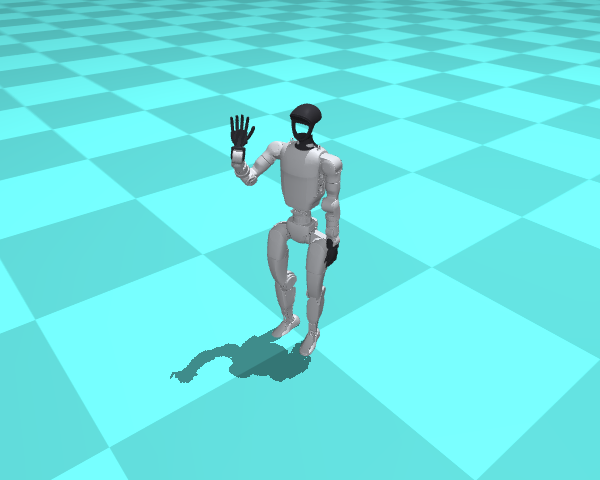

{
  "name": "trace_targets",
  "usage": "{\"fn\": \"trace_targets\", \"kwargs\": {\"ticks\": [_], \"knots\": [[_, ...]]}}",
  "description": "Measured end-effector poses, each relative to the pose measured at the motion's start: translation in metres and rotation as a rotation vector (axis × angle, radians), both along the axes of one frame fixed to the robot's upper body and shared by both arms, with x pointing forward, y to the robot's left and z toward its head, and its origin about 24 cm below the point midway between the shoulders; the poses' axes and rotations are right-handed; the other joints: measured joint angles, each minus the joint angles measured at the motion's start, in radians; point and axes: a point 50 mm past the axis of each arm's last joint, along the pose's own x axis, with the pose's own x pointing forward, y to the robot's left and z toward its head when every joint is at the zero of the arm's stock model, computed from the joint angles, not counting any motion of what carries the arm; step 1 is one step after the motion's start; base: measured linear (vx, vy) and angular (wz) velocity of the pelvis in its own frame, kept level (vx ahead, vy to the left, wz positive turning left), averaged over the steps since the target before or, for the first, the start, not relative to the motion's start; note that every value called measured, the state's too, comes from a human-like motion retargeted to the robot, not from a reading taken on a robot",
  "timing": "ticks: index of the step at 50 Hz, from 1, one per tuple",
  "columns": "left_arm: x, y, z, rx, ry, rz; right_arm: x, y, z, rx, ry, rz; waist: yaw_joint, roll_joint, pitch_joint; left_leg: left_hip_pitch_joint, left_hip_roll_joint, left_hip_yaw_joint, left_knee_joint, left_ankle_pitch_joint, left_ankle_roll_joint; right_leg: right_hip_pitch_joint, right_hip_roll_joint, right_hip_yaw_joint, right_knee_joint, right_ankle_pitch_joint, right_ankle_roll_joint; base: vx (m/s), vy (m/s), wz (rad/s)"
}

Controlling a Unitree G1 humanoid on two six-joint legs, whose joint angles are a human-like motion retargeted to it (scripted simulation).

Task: In place motions

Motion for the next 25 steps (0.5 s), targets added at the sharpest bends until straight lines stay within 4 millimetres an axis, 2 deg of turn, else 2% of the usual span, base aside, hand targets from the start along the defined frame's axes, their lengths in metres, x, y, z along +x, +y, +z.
{"fn": "trace_targets", "kwargs": {"ticks": [2,3,5,7,8,10,13,15,17,19,21,25], "knots": [[0.000,-0.001,0.000,0.000,0.003,0.031,0.002,0.004,0.011,-0.003,-0.008,-0.091,0.006,-0.001,-0.001,0.000,0.000,-0.001,0.000,0.000,0.000,0.001,0.001,0.000,0.000,0.000,0.000,0.00,0.00,0.00],[0.000,-0.001,0.000,-0.002,0.006,0.040,0.010,0.006,0.016,0.010,0.093,-0.118,0.007,-0.002,-0.001,0.000,0.001,-0.002,0.001,0.000,-0.001,0.002,0.001,0.000,0.000,0.001,-0.001,0.00,0.00,0.00],[-0.001,0.000,0.000,-0.003,0.015,0.040,0.031,0.011,0.023,-0.032,0.428,-0.103,0.008,-0.003,-0.002,-0.001,0.001,-0.004,0.001,0.000,-0.002,0.002,0.001,-0.002,0.000,0.001,-0.001,0.00,0.00,0.00],[-0.001,0.004,0.001,0.007,0.018,0.021,0.044,0.014,0.019,-0.126,0.756,0.027,0.008,-0.007,0.000,-0.004,0.001,-0.008,0.003,0.001,-0.003,0.003,0.001,-0.005,-0.001,0.000,-0.002,0.00,0.00,0.00],[-0.002,0.006,0.001,0.016,0.019,0.011,0.046,0.015,0.014,-0.146,0.844,0.120,0.007,-0.008,0.000,-0.006,0.001,-0.011,0.003,0.002,-0.003,0.004,0.001,-0.008,-0.002,0.000,-0.002,0.02,-0.03,0.18],[-0.004,0.009,0.001,0.034,0.022,-0.002,0.033,0.020,0.012,-0.213,0.781,0.269,0.002,-0.010,0.000,-0.010,0.000,-0.016,0.004,0.003,-0.005,0.004,0.000,-0.015,-0.003,-0.001,-0.002,0.01,-0.01,0.10],[-0.009,0.010,0.002,0.047,0.039,0.007,-0.006,0.017,0.005,-0.215,0.380,0.311,-0.004,-0.008,0.003,-0.013,0.002,-0.018,0.004,0.004,-0.005,0.003,0.002,-0.018,-0.004,-0.001,-0.003,0.00,0.00,0.00],[-0.012,0.008,0.002,0.046,0.054,0.029,-0.025,0.006,-0.014,-0.094,0.123,0.250,-0.007,-0.005,0.009,-0.014,0.004,-0.016,0.004,0.003,-0.005,0.002,0.004,-0.017,-0.004,0.000,-0.003,0.00,0.00,0.00],[-0.015,0.005,0.002,0.041,0.066,0.067,-0.038,-0.004,-0.040,0.003,-0.057,0.145,-0.015,-0.001,0.015,-0.014,0.006,-0.014,0.004,0.002,-0.005,0.002,0.005,-0.018,-0.005,0.000,-0.002,0.00,0.00,0.00],[-0.017,0.002,0.002,0.034,0.070,0.112,-0.042,-0.010,-0.068,0.018,-0.093,0.052,-0.022,0.002,0.021,-0.014,0.006,-0.013,0.003,0.002,-0.006,0.002,0.005,-0.022,-0.006,-0.001,-0.002,0.00,0.00,0.00],[-0.018,-0.002,0.002,0.025,0.071,0.150,-0.037,-0.010,-0.101,-0.024,0.031,-0.009,-0.025,0.007,0.023,-0.015,0.007,-0.012,0.003,0.002,-0.006,0.002,0.003,-0.030,-0.008,-0.001,-0.001,0.00,0.00,0.00],[-0.018,-0.004,0.001,0.013,0.075,0.184,-0.020,-0.008,-0.177,-0.006,0.468,-0.063,-0.033,0.015,0.026,-0.018,0.006,-0.011,0.003,0.004,-0.008,0.002,-0.001,-0.040,-0.009,-0.004,-0.001,0.00,0.00,0.00]]}}
